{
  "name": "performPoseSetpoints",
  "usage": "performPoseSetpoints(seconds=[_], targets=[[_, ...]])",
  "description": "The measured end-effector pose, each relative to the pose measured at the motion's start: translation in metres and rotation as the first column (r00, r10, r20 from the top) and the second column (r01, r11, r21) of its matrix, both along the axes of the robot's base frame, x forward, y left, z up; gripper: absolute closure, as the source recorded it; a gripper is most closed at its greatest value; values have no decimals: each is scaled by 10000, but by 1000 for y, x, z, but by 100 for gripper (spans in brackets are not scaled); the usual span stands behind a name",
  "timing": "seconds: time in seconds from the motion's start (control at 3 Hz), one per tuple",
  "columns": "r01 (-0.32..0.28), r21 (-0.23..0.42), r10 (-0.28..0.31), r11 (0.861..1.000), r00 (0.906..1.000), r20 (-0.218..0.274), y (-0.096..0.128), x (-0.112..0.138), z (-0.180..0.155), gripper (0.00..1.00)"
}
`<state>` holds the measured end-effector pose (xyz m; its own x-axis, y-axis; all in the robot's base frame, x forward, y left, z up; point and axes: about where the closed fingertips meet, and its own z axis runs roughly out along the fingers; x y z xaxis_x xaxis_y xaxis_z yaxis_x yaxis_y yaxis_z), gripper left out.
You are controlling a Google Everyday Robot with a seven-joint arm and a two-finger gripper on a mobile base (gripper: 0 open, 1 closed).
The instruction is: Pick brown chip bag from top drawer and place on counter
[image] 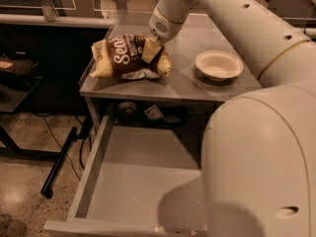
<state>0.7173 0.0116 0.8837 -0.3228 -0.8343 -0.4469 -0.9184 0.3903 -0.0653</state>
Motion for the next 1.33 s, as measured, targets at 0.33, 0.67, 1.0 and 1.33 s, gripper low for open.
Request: performPoseSetpoints(seconds=[0.33,0.67,1.0,1.33], targets=[[0,119,3,9999,9998,-210,-3,0,-17,100],[0,118,2,9999,9998,-212,-3,0,-17,81],[0,118,2,9999,9998,-212,-3,0,-17,58],[0,118,2,9999,9998,-212,-3,0,-18,35]])
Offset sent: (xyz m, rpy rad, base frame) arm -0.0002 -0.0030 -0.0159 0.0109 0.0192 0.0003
